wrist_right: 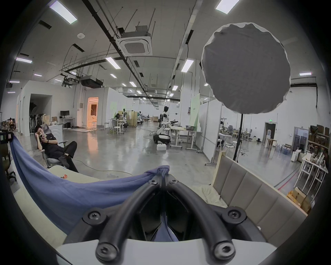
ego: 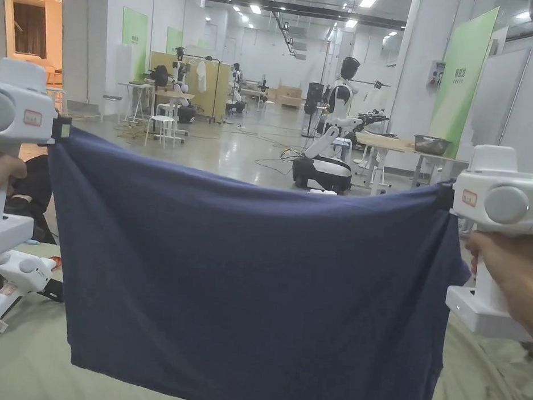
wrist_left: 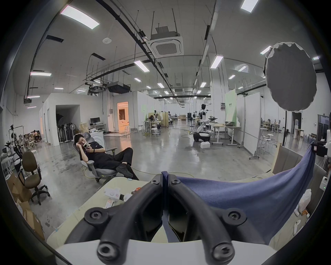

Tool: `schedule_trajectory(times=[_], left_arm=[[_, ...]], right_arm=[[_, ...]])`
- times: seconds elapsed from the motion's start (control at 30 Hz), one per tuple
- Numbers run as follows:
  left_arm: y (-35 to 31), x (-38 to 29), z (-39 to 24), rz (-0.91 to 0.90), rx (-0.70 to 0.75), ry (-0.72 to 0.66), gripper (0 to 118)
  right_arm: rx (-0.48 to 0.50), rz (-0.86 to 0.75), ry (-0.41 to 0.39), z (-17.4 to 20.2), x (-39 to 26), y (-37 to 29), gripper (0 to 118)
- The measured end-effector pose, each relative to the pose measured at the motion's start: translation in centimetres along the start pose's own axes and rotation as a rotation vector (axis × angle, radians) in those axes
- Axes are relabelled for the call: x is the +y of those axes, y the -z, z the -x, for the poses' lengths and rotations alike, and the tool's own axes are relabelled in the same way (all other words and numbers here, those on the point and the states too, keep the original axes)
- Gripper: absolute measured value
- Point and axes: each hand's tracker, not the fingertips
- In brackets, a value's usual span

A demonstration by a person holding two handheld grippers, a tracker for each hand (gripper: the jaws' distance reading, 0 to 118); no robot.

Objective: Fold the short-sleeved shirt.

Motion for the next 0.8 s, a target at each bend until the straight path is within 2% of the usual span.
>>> schedule_trajectory(times=[0.2,0.37,0.57,0.8], left_arm=[[0.4,2.7,-0.3,-0.035,0.021,0.008,0],[0.2,2.0,-0.3,-0.042,0.029,0.003,0],[0.1,-2.7,-0.4,0.009,0.020,-0.009,0],[-1.8,-10.9,-0.9,0.070,-0.025,-0.045,0]], right_arm=[[-0.018,-0.065,-0.015,0.0,3.8,0.0,0],[-0.013,-0.112,-0.047,0.0,4.1,-1.5,0],[-0.008,-0.080,-0.078,0.1,0.3,-2.6,0],[-0.006,0.012,-0.099,0.4,-7.5,-6.0,0]])
